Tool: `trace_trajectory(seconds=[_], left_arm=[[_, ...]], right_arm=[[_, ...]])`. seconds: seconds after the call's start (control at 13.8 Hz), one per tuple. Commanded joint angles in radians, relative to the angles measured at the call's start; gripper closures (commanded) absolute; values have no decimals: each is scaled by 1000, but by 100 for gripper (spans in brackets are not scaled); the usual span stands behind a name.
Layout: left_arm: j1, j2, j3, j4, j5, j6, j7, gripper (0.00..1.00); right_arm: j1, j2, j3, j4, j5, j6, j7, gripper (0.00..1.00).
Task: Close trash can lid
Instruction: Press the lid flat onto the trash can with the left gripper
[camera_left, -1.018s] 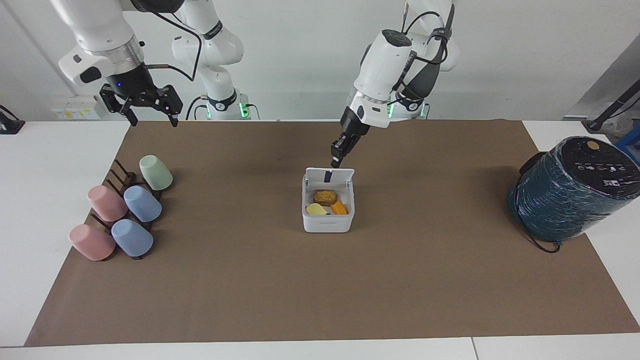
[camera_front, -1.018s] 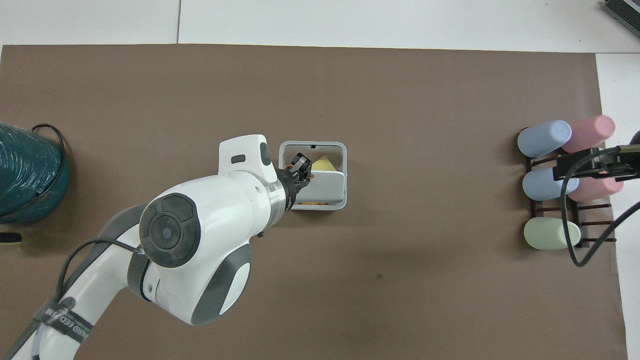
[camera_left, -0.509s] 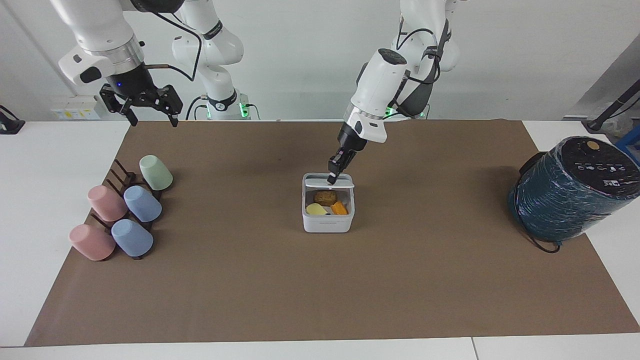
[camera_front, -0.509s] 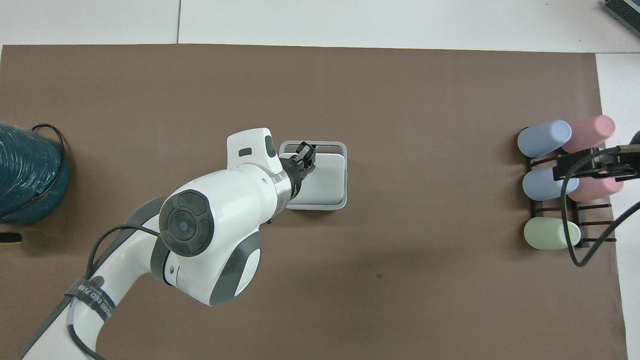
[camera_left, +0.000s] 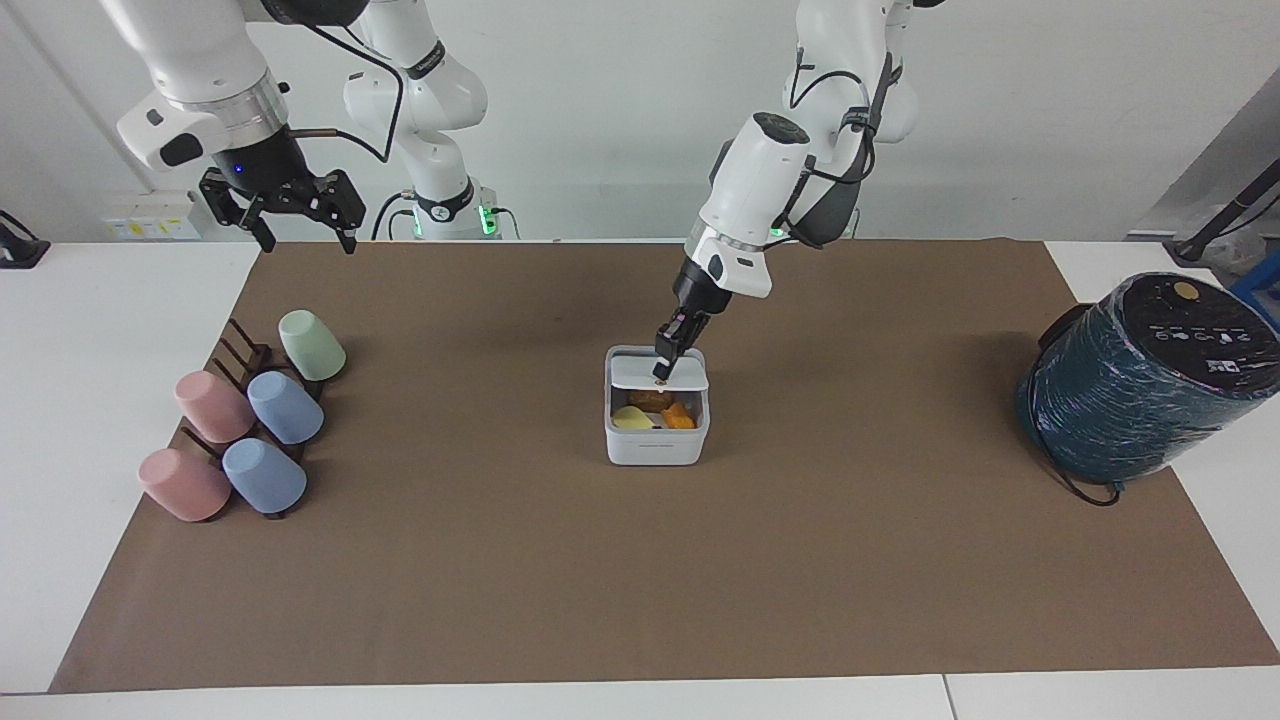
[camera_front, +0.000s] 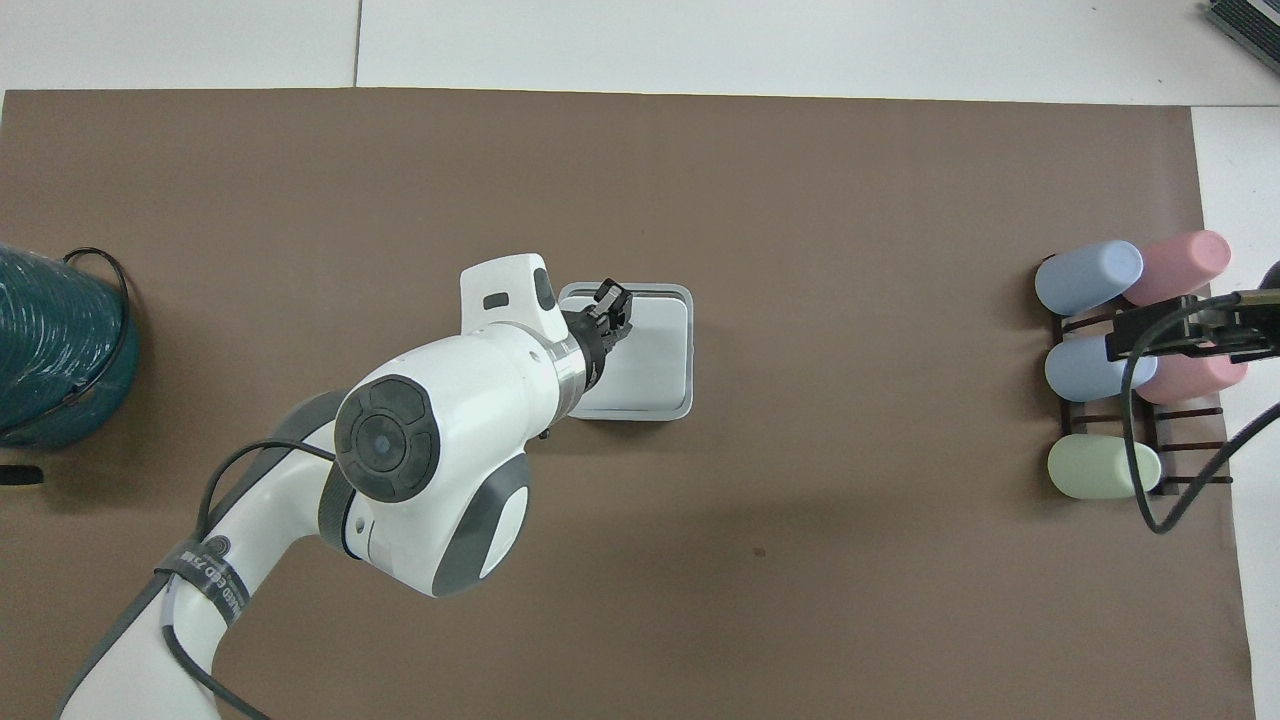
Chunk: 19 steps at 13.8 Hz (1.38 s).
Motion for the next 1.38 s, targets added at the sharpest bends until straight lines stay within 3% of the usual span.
trace_trajectory(seconds=[0.0, 0.44, 1.31], left_arm=[[-8, 6, 12, -11, -13, 35, 7, 100], [-16, 80, 12, -10, -13, 107, 2, 100], [-21, 123, 12, -11, -12, 114, 8, 100]], right_arm=[[-5, -22, 3, -24, 7, -1, -12, 0], [-5, -22, 3, -23, 7, -1, -11, 0], [-5, -22, 2, -23, 7, -1, -11, 0]])
